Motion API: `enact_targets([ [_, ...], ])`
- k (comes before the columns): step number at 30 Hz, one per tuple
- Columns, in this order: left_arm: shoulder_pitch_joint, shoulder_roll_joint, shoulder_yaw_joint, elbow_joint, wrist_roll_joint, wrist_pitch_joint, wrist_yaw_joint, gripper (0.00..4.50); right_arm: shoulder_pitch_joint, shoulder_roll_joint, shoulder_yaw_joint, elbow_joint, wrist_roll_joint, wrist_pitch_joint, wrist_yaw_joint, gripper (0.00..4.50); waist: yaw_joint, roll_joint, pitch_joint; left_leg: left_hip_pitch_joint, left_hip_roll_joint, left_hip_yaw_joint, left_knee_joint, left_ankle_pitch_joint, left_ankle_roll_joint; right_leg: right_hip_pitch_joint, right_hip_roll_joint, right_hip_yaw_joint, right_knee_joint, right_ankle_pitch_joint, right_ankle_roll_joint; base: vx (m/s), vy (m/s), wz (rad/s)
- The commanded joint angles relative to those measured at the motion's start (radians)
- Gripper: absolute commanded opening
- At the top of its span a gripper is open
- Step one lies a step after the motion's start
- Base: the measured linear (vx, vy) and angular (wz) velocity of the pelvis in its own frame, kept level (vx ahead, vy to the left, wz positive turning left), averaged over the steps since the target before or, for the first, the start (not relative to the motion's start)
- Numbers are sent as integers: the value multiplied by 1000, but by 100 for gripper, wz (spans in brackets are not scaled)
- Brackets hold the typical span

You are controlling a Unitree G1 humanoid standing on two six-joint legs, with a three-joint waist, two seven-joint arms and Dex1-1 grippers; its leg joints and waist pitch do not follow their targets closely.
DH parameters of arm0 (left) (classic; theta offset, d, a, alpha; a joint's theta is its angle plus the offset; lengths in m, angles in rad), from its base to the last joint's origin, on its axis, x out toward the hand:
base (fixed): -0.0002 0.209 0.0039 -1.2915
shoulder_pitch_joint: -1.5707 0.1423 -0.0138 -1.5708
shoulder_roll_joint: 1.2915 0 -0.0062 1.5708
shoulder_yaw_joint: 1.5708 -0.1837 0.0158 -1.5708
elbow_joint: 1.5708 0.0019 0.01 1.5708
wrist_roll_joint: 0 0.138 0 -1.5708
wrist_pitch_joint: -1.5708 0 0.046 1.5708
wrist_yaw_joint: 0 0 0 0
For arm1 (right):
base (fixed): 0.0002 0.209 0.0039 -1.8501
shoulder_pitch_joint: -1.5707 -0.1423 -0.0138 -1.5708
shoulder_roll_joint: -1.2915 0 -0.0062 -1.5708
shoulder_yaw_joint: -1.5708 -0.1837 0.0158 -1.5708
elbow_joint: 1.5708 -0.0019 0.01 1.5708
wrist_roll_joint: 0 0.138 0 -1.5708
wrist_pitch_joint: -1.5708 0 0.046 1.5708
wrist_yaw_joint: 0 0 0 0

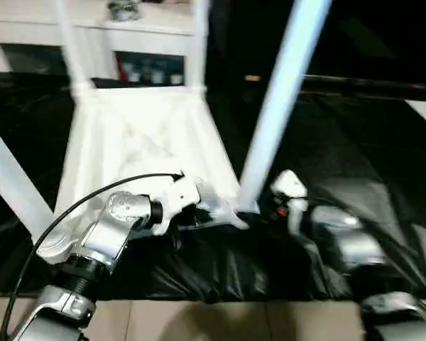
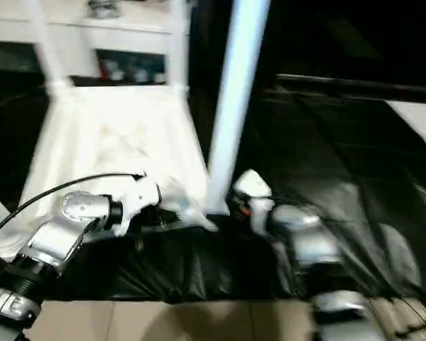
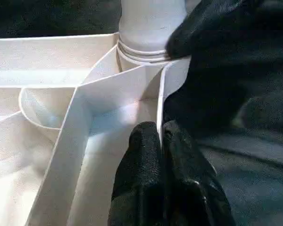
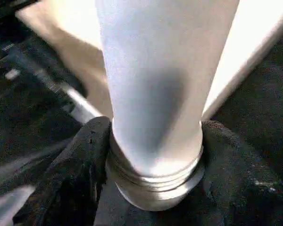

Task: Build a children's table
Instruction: Rotate leg to tighten

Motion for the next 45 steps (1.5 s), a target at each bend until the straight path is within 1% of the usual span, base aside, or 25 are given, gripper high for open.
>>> enact_targets([
  [1,-25,-82,-18,-38,1,22,105,0,-10,95,64,41,-21,7,-68,269,-4,6,-47,-2,1,-5,-71,-328,0,42,-68,25,-96,-607,-75,0,0,0],
  [3,-25,-118,-23,-44,6,45,141,0,-27,139,38,65,-15,14,-162,268,-6,11,-48,-2,0,-9,-71,-343,0,41,-69,22,-98,-622,-67,0,0,0],
  [4,-29,-154,-28,-43,13,63,180,0,-50,184,10,93,-10,15,-263,268,-15,9,-49,-2,-1,-10,-71,-358,-2,40,-67,19,-102,-619,-65,0,0,0],
  [5,-35,-179,-29,-39,21,73,212,0,-71,213,-12,118,-5,14,-340,268,-15,18,-50,-1,-1,-11,-72,-357,-4,40,-68,18,-100,-606,-70,0,0,0],
  [6,-37,-189,-30,-38,25,78,225,0,-79,224,-21,128,-2,12,-370,268,-25,13,-50,-4,-1,-11,-72,-361,-4,38,-65,18,-101,-587,-77,0,0,0],
  [7,-40,-201,-31,-36,29,83,240,0,-89,237,-31,140,0,8,-402,268,-27,14,-50,0,-2,-11,-71,-377,-3,35,-63,18,-100,-582,-80,0,0,0],
  [8,-45,-217,-32,-33,36,91,262,0,-104,252,-42,159,0,-3,-443,268,-27,23,-52,1,-3,-12,-69,-381,-1,35,-64,18,-100,-572,-83,0,0,0],
  [10,-53,-250,-35,-28,51,103,310,0,-124,270,-39,182,-21,-38,-483,268,-27,23,-54,3,-2,-6,-67,-384,8,31,-61,23,-97,-513,-106,0,0,0],
  [11,-55,-255,-38,-28,53,94,314,0,-125,272,-39,178,-21,-61,-473,268,-27,22,-55,1,-2,-5,-68,-375,11,33,-60,25,-94,-493,-113,0,0,0],
  [12,-56,-254,-39,-28,53,87,312,0,-123,272,-43,172,-13,-69,-461,324,-22,24,-58,-1,0,-2,-68,-349,17,36,-61,29,-90,-437,-129,0,0,0],
  [13,-56,-252,-41,-26,52,75,307,0,-121,267,-47,165,-8,-73,-449,338,-21,23,-58,-3,1,1,-67,-331,24,37,-59,33,-83,-382,-150,0,0,0],
  [16,-54,-239,-41,-24,47,55,286,0,-114,245,-54,150,-2,-75,-428,359,-18,21,-60,-7,0,6,-67,-288,40,44,-59,36,-74,-322,-179,0,0,0],
  [17,-52,-234,-41,-24,47,48,278,0,-111,237,-56,142,-1,-75,-419,359,-19,16,-61,-8,0,7,-66,-278,44,45,-59,36,-74,-319,-180,0,0,0],
  [20,-43,-215,-41,-34,33,31,245,0,-99,201,-48,113,-4,-80,-392,390,-11,16,-63,-10,1,10,-64,-212,60,51,-61,39,-67,-274,-192,0,0,0],
  [22,-37,-203,-41,-44,25,21,223,0,-94,179,-42,102,-9,-82,-377,397,-10,15,-63,-11,1,10,-64,-204,62,53,-60,38,-66,-269,-193,0,0,0],
  [23,-15,-157,-42,-71,3,3,139,0,-84,109,-26,69,-18,-80,-293,413,-4,19,-65,-11,1,11,-63,-182,66,57,-61,38,-61,-243,-201,0,0,0],
  [25,-4,-126,-48,-81,-6,-6,90,0,-84,66,-5,61,-26,-75,-225,413,0,16,-61,-11,4,13,-63,-190,72,52,-60,39,-64,-257,-203,0,0,0],
  [28,4,-99,-51,-95,-24,-20,35,0,-86,26,18,60,-39,-82,-148,413,13,21,-60,0,9,15,-64,-211,63,46,-62,41,-65,-274,-207,0,0,0],
  [33,6,-32,-54,-105,-37,-30,-62,0,-93,-43,55,41,-14,-60,75,413,9,16,-60,-9,6,12,-64,-212,65,54,-61,40,-58,-262,-208,0,0,0],
  [35,6,-7,-55,-109,-53,-34,-104,0,-93,-63,73,24,1,-45,148,413,9,9,-59,-7,6,14,-63,-208,72,52,-61,41,-59,-266,-209,0,0,0],
  [37,8,17,-58,-115,-72,-44,-148,0,-95,-79,87,13,14,-41,197,399,12,12,-61,-8,7,13,-63,-185,75,53,-62,41,-55,-251,-211,0,0,0],
  [38,10,32,-58,-121,-79,-45,-170,0,-96,-84,90,1,28,-29,229,389,9,-6,-61,-9,8,16,-61,-179,79,53,-60,41,-55,-249,-210,0,0,0],
  [39,10,35,-58,-122,-80,-46,-173,0,-96,-85,91,-2,32,-26,238,389,14,3,-60,-8,8,13,-62,-173,80,53,-63,41,-52,-258,-210,0,0,0],
  [42,12,59,-53,-136,-101,-44,-222,0,-90,-96,107,-29,60,-12,337,368,16,0,-59,-6,11,14,-62,-167,72,51,-62,41,-52,-255,-210,0,0,0],
  [45,12,64,-53,-133,-108,-44,-235,0,-87,-100,115,-30,59,-13,377,346,22,4,-59,-3,12,15,-62,-169,69,49,-62,42,-50,-245,-215,0,0,0],
])
